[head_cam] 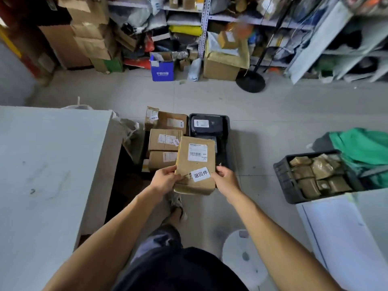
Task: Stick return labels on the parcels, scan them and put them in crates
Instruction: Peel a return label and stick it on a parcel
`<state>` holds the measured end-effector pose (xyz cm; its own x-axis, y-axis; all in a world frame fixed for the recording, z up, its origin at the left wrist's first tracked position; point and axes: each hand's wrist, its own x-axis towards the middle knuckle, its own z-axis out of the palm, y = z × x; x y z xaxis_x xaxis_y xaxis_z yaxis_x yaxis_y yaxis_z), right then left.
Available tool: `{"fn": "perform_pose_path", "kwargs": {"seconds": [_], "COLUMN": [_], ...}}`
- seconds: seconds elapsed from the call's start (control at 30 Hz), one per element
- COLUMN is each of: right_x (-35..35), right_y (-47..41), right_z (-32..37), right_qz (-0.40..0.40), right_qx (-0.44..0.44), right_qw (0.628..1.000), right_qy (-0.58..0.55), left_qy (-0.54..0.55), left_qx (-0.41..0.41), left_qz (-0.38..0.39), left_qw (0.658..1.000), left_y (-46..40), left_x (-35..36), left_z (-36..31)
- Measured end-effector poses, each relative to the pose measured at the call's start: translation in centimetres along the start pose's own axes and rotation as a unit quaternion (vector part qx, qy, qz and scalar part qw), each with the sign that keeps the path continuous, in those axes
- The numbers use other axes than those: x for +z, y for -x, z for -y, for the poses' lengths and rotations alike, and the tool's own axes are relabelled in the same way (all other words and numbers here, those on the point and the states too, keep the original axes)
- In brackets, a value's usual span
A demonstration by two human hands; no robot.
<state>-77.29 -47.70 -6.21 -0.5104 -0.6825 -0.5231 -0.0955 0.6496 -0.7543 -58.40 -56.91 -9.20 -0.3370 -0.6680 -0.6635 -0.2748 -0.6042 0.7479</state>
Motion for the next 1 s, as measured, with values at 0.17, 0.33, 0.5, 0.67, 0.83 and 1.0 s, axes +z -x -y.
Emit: {"fn": "perform_pose_path", "kwargs": {"seconds": [0.17,0.33,0.5,0.67,0.83,1.0], "right_x": [-1.1,-2.3,-2.3,-2.9,-3.9,-4.3], "right_y": [-8.3,-16.0,-21.1,-24.8,-29.9,-37.3], "right_z": [2.7,4.4,4.1,2.6,-0.2,-5.4], "right_qz": [-0.001,-0.009,-0.014,0.006,0.026,0.042], "right_qx": [0.048,0.104,0.152,0.174,0.196,0.223], "right_qw": [0.998,0.993,0.987,0.984,0.978,0.971], "right_qy": [0.042,0.054,0.041,0.045,0.063,0.072], "left_qy": [-0.037,-0.071,-0.081,-0.145,-0.165,-0.157], "left_qx": [-0.04,-0.075,-0.122,-0.153,-0.173,-0.188], "left_qz": [0.018,0.039,0.06,0.067,0.062,0.026], "left_qw": [0.998,0.994,0.987,0.975,0.969,0.969], "left_y": [-9.3,-16.6,-22.2,-26.3,-30.5,-36.9], "left_x": [0.8,2.3,3.3,4.4,7.3,11.0], "left_z": [-4.3,-7.9,-9.4,-8.4,-7.2,-4.2]}}
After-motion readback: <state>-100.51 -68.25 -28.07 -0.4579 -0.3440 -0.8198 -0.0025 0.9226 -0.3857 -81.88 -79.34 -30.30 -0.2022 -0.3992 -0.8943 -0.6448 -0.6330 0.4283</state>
